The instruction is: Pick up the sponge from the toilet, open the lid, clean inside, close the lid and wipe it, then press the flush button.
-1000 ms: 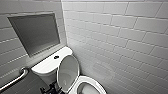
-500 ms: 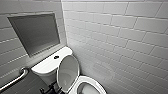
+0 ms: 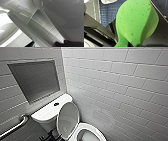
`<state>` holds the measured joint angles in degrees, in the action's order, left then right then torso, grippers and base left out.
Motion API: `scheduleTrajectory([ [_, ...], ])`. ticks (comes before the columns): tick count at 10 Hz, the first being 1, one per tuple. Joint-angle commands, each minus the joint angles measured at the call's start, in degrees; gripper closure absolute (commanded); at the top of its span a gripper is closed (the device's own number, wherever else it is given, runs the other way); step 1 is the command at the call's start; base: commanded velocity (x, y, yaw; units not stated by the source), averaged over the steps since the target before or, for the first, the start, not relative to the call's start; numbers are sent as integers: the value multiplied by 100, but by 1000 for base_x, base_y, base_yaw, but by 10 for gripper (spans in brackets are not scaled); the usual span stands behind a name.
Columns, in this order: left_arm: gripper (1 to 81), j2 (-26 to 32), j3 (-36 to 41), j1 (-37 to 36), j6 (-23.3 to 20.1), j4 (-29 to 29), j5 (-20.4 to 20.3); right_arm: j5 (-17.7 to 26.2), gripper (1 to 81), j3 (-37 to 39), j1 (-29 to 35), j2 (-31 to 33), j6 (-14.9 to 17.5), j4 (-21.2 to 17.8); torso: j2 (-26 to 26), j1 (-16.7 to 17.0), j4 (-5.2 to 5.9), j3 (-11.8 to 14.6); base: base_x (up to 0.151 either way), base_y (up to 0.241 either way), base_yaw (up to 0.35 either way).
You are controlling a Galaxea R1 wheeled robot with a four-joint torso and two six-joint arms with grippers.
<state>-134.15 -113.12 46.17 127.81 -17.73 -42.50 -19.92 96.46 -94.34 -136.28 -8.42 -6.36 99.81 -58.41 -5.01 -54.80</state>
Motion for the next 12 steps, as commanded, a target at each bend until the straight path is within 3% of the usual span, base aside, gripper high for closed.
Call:
scheduleTrajectory([
  [1, 10, 590, -308, -578, -116, 147, -285, 340, 811, -190, 68, 221, 16, 109, 0, 0, 0, -2, 0, 0, 0],
  [5, 10, 818, -281, -209, -89, -213, -892, 348, 811, -191, 104, 212, 25, 118, 0, 0, -5, -2, 0, 0, 0],
  [8, 10, 863, -308, 46, -89, -494, -945, 340, 811, -190, 95, 221, 25, 109, 0, 0, -5, -2, 0, 0, 0],
  [10, 10, 740, -589, 319, -221, -1707, -892, 340, 811, -164, 112, 212, 25, 109, 0, 0, -5, -2, 0, 0, 0],
  [11, 10, 584, -1117, 336, -689, -2999, -823, 340, 811, -147, 148, 221, 25, 109, 0, 0, -5, -2, 0, 0, 0],
  [12, 10, 389, -1813, 354, -1166, -4694, -830, 340, 811, -121, 174, 256, 34, 109, 0, 0, -5, -2, 0, 0, 0],
])
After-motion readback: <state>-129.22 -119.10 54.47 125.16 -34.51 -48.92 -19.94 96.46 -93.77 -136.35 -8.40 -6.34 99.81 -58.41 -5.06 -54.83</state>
